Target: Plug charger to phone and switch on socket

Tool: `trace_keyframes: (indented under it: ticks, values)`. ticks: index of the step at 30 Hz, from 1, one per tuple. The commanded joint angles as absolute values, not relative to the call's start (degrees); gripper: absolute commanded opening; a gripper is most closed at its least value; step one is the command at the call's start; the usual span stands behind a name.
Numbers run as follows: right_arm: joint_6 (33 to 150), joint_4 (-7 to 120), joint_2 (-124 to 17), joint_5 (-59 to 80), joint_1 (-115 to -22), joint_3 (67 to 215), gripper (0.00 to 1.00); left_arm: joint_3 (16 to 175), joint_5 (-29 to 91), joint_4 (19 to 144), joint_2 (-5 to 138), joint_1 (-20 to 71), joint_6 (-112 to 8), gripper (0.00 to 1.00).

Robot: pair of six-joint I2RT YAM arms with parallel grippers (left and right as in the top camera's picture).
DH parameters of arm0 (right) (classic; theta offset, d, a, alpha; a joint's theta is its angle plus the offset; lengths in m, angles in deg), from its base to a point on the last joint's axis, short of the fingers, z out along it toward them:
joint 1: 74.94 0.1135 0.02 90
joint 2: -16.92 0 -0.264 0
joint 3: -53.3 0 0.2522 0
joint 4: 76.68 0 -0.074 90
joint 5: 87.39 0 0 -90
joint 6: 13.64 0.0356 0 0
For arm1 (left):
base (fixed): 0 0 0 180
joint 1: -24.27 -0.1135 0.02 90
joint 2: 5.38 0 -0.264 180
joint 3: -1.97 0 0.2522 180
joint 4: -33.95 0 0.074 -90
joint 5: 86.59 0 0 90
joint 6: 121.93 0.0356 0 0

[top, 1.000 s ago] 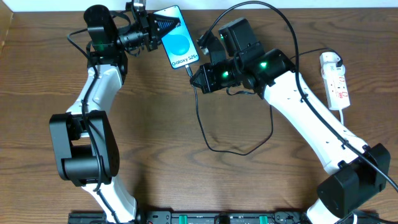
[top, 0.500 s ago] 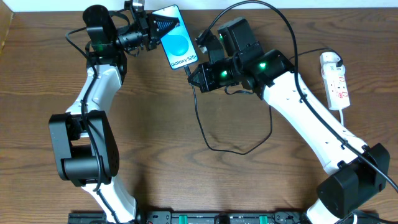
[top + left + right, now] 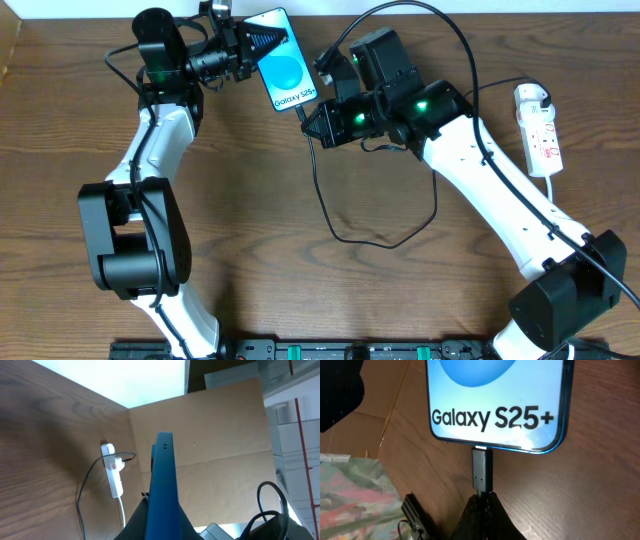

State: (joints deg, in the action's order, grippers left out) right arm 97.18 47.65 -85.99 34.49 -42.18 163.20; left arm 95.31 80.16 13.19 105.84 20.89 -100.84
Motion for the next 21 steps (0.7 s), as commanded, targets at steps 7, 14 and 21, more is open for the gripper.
trace_keyframes:
  ticks: [7, 14, 21]
  values:
    - [96.0, 43.2, -86.3, 32.5, -42.9, 163.7, 0.17, 96.1, 85.3, 12.9, 104.8, 20.4, -99.9, 0.07]
    - [95.4, 42.8, -84.5, 33.2, -46.1, 163.7, 0.36, 96.1, 86.9, 15.3, 104.9, 20.4, -96.6, 0.07]
    - [94.3, 41.2, -82.6, 33.2, -50.5, 163.7, 0.46, 96.1, 86.8, 28.9, 105.1, 20.4, -85.9, 0.07]
